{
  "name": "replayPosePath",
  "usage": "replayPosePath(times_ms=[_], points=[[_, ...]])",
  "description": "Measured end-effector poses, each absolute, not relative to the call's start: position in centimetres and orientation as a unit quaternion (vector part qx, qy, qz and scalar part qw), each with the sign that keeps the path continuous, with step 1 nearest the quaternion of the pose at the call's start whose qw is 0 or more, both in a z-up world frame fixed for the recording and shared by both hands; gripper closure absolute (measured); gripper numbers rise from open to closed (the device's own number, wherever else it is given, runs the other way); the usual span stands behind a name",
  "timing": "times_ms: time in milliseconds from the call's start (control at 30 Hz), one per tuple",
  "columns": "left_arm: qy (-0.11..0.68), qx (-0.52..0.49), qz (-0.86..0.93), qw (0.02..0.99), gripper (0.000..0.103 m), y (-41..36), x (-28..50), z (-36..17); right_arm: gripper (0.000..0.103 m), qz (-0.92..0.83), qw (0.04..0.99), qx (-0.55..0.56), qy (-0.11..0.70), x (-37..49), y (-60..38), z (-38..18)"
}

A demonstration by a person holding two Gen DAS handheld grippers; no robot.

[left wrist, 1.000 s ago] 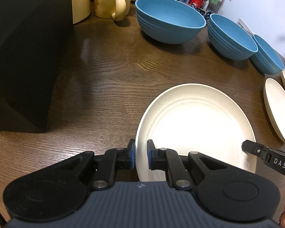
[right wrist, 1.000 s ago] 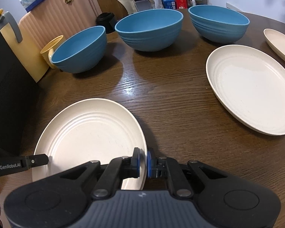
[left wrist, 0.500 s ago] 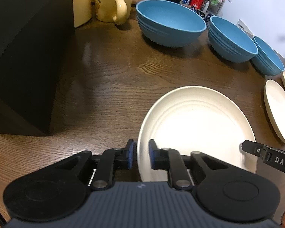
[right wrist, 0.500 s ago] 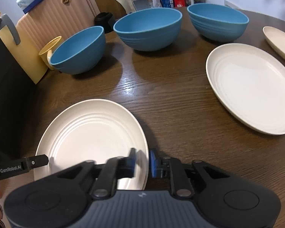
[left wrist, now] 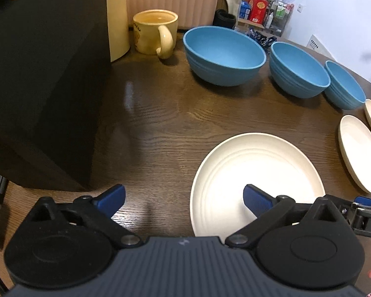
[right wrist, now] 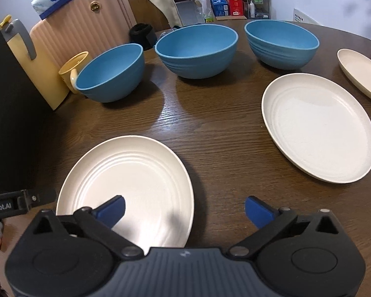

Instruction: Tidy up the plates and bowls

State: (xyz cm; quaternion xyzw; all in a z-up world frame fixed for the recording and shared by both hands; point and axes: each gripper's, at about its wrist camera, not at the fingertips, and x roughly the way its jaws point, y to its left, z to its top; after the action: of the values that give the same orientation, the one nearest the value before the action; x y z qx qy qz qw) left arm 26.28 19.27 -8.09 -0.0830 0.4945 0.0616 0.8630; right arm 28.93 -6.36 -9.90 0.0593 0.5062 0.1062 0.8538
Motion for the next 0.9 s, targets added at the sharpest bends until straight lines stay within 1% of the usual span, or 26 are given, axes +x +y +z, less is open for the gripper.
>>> replayPosePath(times_ms=[467, 900], points=[[0.482, -0.079, 0.04, 0.872, 0.0, 18.7, 25.1, -6.0, 0.0, 0.093, 0.856, 0.058, 0.505, 26.8, -7.9, -8.0], [0.473, -0.066, 0.012, 0.878, 0.0, 17.8, 25.1, -4.4, 0.0, 0.05, 0.863, 0.079, 0.496, 25.5, -10.4, -6.8]])
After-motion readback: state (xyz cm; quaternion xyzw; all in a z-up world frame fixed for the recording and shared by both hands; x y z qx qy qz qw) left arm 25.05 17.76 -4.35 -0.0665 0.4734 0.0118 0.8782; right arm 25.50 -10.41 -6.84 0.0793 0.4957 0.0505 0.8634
